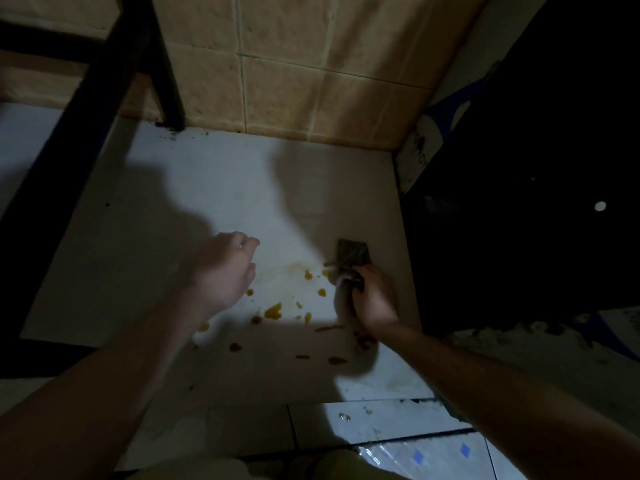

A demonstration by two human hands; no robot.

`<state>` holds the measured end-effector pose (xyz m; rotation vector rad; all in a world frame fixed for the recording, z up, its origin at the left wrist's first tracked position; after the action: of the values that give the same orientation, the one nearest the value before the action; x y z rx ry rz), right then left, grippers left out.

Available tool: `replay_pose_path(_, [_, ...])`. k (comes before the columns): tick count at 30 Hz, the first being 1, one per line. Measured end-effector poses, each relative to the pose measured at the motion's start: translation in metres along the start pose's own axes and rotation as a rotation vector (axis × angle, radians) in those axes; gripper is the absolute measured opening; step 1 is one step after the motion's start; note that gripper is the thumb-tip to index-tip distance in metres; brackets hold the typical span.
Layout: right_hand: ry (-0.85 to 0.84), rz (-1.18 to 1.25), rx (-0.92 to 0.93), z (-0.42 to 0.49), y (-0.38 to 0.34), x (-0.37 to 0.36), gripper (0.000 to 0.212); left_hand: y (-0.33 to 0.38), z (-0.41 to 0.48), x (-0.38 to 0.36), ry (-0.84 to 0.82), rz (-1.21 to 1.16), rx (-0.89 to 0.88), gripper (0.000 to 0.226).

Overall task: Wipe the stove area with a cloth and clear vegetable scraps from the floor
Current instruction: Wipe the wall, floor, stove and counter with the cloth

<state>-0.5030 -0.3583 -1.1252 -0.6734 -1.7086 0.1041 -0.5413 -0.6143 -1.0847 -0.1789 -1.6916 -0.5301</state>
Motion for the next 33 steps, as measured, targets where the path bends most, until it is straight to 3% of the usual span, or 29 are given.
replay_pose_path(9, [-0.194, -0.095, 0.298, -0.028, -0.112, -0.05, 0.034, -0.043, -0.05, 0.012, 0.033, -0.046, 0.163, 0.042])
replay_pose_path(13, [-0.241, -0.157, 0.386, -0.034, -0.145, -0.071, 0.034, -0.055, -0.068, 0.012, 0.046, -0.18, 0.243, 0.044])
replay_pose_path(20, [-0.325, -0.242, 0.54, -0.044, -0.169, -0.087, 0.036, -0.062, -0.079, 0.025, 0.129, -0.168, 0.269, 0.036])
replay_pose_path(23, [-0.433, -0.343, 0.711, -0.056, -0.173, -0.093, 0.035, -0.059, -0.075, 0.03, 0.061, -0.155, 0.298, 0.036])
replay_pose_path(26, [-0.459, -0.416, 0.857, -0.064, -0.169, -0.092, 0.035, -0.055, -0.07, 0.033, 0.113, -0.141, 0.348, 0.03])
replay_pose_path(33, [-0.41, -0.387, 0.672, -0.049, -0.11, -0.063, 0.05, -0.047, -0.051, 0.018, -0.008, -0.149, 0.24, 0.038])
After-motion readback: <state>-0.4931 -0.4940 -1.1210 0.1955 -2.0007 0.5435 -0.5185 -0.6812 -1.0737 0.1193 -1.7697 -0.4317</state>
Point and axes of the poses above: each hand's wrist, its own z-axis towards the middle knuckle, its own x-axis out of the back of the hand, y = z × x, the point moved 2 cm from there along z, towards the middle knuckle, and after that the axes turned 8 degrees about -x, right-handed, at the moved point
